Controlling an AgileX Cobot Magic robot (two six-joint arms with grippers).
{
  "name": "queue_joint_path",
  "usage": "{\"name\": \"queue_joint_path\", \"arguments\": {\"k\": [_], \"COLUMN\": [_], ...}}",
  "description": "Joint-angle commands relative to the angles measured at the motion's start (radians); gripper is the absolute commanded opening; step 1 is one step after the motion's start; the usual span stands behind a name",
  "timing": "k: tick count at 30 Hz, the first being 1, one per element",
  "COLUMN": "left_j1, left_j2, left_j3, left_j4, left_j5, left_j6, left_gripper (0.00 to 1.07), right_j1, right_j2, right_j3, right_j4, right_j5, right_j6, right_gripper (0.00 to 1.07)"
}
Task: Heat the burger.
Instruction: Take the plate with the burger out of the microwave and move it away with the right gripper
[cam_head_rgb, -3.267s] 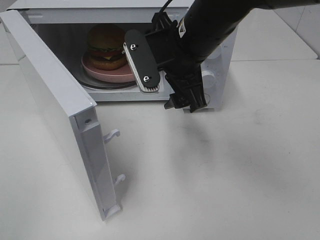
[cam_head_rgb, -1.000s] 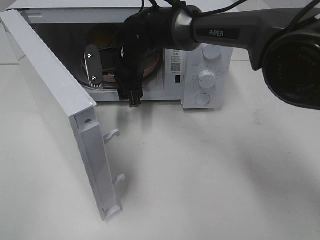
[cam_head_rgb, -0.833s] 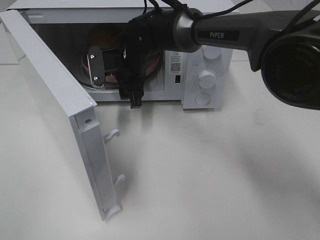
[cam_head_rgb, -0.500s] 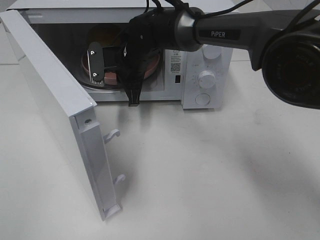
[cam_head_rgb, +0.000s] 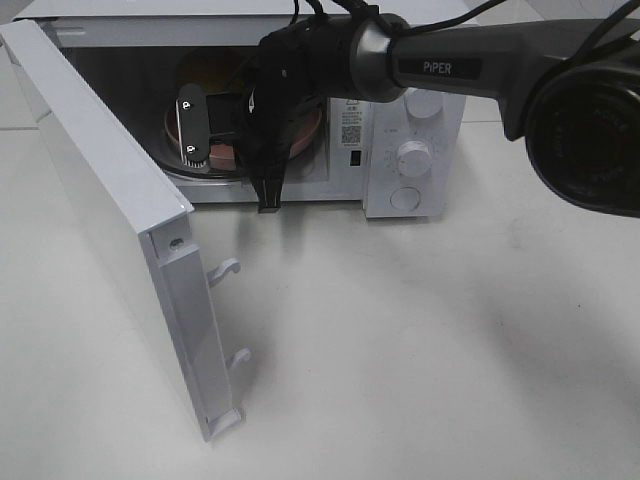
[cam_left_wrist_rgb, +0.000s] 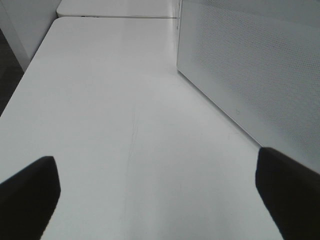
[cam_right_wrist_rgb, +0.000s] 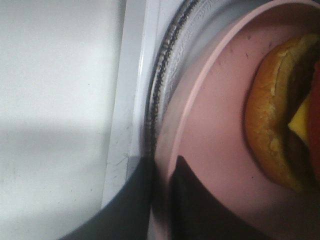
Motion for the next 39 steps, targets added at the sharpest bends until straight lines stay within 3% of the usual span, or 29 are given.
{"name": "queue_joint_path", "arguments": {"k": [1, 14, 23, 30, 39], "left_j1": [0.0, 0.0, 0.0, 0.0, 0.0], "left_j2": [-0.007, -0.007, -0.007, -0.007, -0.007], "left_j3": [0.003, 0.003, 0.003, 0.003, 0.003], "left_j4": [-0.001, -0.001, -0.001, -0.001, -0.001], "left_j5": [-0.014, -0.014, -0.014, -0.014, -0.014], "left_j6": [-0.006, -0.006, -0.006, -0.006, -0.006], "left_gripper": [1.0, 1.0, 1.0, 1.0, 1.0], "right_j1": [0.0, 0.001, -0.006, -0.01, -0.018], "right_j2": [-0.016, -0.122, -0.235, -0.291, -0.36], "right_j3": [-0.004, 0.114, 0.302, 0.385, 0.475], "right_j4": [0.002, 0.007, 0.106, 0.117, 0.254], "right_j5": [0.038, -0.018, -0.161, -0.205, -0.215], "right_j6": [-0.019, -0.125, -0.306, -0.362, -0.516], "right_gripper": [0.0, 0.0, 0.0, 0.0, 0.0]}}
